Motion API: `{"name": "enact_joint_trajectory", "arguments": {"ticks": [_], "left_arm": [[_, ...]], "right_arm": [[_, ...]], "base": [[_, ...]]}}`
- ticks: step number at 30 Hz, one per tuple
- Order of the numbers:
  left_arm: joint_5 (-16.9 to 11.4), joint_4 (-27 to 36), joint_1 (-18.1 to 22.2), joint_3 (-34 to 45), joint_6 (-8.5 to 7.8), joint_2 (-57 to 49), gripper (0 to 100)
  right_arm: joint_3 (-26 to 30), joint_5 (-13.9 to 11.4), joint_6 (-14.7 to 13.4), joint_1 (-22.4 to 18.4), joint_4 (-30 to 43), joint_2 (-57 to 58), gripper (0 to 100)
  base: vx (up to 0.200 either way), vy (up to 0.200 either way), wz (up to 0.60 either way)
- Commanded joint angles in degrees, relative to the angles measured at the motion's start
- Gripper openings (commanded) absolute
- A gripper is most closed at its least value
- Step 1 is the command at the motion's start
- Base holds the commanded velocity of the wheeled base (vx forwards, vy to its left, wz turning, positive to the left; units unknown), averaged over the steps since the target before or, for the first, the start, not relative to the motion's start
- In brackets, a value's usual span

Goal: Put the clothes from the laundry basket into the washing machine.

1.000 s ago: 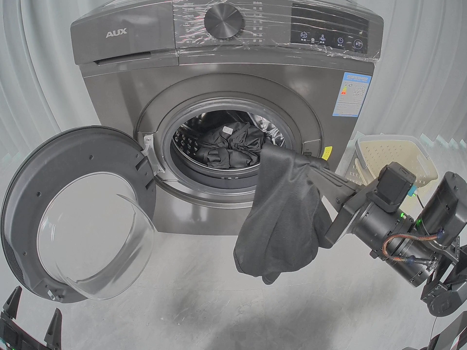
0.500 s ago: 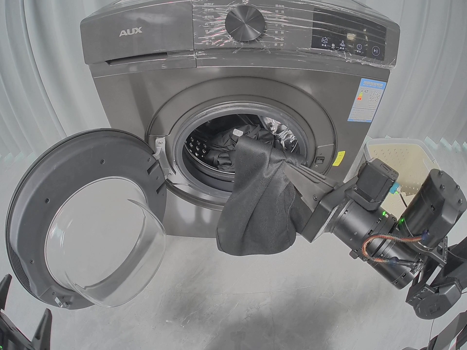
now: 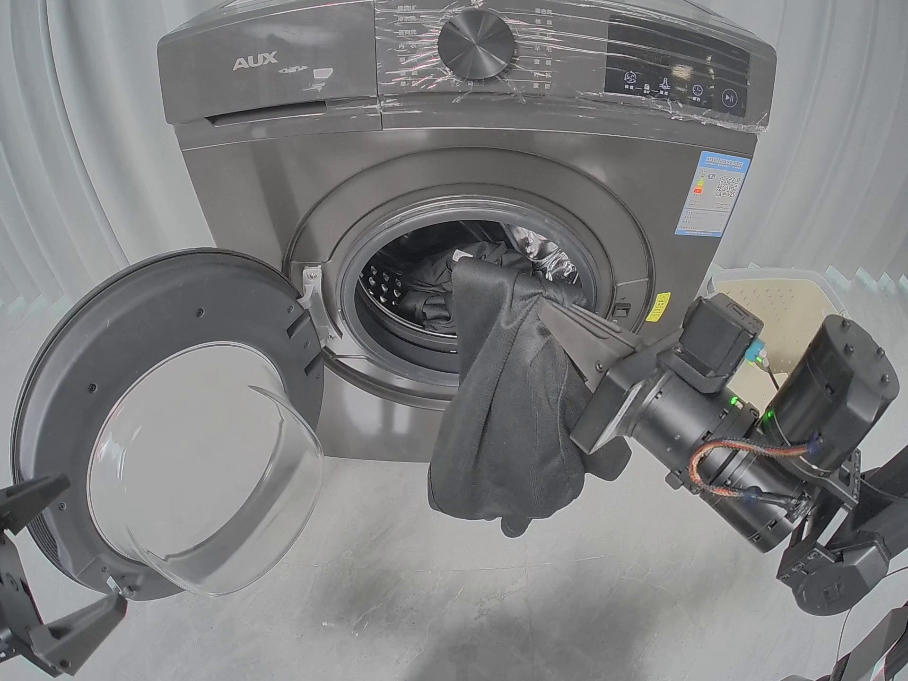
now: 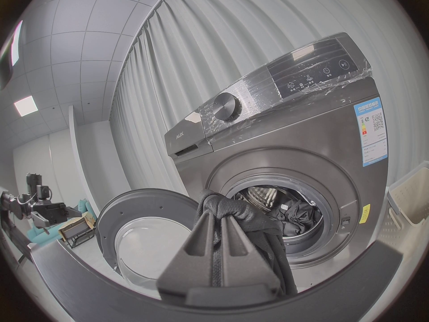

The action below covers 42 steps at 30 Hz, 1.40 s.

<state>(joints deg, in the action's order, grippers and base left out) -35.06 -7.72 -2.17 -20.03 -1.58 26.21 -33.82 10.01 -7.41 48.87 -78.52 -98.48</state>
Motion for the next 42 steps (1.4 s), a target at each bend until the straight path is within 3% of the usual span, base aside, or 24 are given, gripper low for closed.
{"name": "enact_joint_trajectory", "arguments": {"ticks": [1, 2, 5, 7, 8, 9, 17, 22, 29, 42], "left_arm": [[-2.8, -7.9, -8.3, -5.5, 0.71, 21.9, 100], [-2.6, -8.5, -8.8, -5.6, 0.79, 22.6, 100], [3.3, -15.8, -15.1, -5.5, 0.97, 31.7, 100], [4.9, -17.5, -16.6, -5.4, 1.06, 33.7, 100], [7.6, -21.2, -18.9, -5.5, 1.15, 38.3, 100], [8.4, -22.8, -19.5, -5.6, 1.15, 40.4, 100], [8.9, -31.7, -22.0, -6.4, 1.23, 52.8, 100], [9.6, -40.5, -23.2, -8.0, 1.41, 63.1, 100], [14.9, -42.9, -24.8, -10.6, 1.67, 69.2, 100], [17.2, -43.8, -25.7, -15.7, 1.67, 78.4, 100]], "right_arm": [[-4.9, -0.6, -0.1, -0.2, 0.0, -2.5, 0], [-4.9, -0.7, -0.1, -0.3, 0.0, -2.7, 0], [-6.2, -1.5, -0.8, -1.6, 0.6, -3.7, 0], [-6.7, -1.7, -0.8, -1.8, 0.8, -3.7, 0], [-8.0, -2.1, -0.8, -2.3, 1.2, -3.7, 0], [-8.6, -2.1, -0.8, -2.6, 1.3, -3.7, 0], [-9.6, -2.1, -0.8, -3.0, 2.0, -3.3, 0], [-9.6, -2.0, -0.8, -3.1, 1.9, -3.3, 0], [-10.0, -1.7, -0.8, -3.1, 2.0, -3.5, 0], [-10.9, -1.7, -0.8, -2.9, 2.1, -3.5, 0]], "base": [[0.000, 0.000, 0.00], [0.000, 0.000, 0.00], [0.000, 0.000, 0.00], [0.000, 0.000, 0.00], [0.000, 0.000, 0.00], [0.000, 0.000, 0.00], [0.000, 0.000, 0.00], [0.000, 0.000, 0.00], [0.000, 0.000, 0.00], [0.000, 0.000, 0.00]]}}
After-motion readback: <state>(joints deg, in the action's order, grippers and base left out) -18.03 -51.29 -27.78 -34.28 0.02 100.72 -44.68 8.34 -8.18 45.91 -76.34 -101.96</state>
